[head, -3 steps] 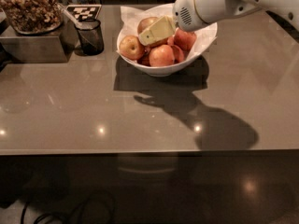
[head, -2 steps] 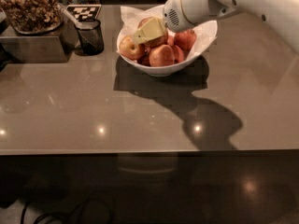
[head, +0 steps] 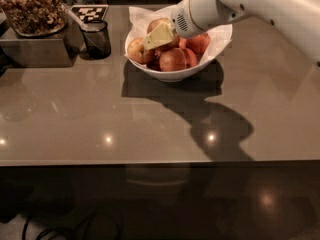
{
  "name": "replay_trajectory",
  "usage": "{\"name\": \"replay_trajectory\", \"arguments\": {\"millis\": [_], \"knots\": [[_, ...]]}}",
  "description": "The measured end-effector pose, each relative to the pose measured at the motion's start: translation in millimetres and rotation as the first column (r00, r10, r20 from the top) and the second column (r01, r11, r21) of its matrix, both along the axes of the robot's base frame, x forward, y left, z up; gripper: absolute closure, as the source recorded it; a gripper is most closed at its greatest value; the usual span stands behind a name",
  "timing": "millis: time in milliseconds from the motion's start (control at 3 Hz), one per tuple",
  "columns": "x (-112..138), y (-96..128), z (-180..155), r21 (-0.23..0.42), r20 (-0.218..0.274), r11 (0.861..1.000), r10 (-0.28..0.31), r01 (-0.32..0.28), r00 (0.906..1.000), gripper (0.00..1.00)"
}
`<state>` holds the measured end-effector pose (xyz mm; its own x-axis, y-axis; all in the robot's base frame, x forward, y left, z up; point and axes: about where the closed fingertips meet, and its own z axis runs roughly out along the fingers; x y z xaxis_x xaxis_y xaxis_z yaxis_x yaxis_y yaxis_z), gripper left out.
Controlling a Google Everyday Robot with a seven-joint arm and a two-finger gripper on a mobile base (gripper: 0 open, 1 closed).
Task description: Pick apple from white bowl
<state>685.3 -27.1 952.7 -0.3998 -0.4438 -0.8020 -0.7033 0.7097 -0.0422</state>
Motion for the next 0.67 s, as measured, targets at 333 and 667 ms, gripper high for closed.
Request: {"name": "replay_trajectory", "arguments": {"millis": [333,667], "knots": [[2.8,-1.5,-7.6,-0.012,-0.012,1.0,-0.01,0.01,0.9999,0.49],[2.3,-1.5,-3.9,-0.012,-0.012,1.0,-0.01,0.01,0.9999,0.72]]}}
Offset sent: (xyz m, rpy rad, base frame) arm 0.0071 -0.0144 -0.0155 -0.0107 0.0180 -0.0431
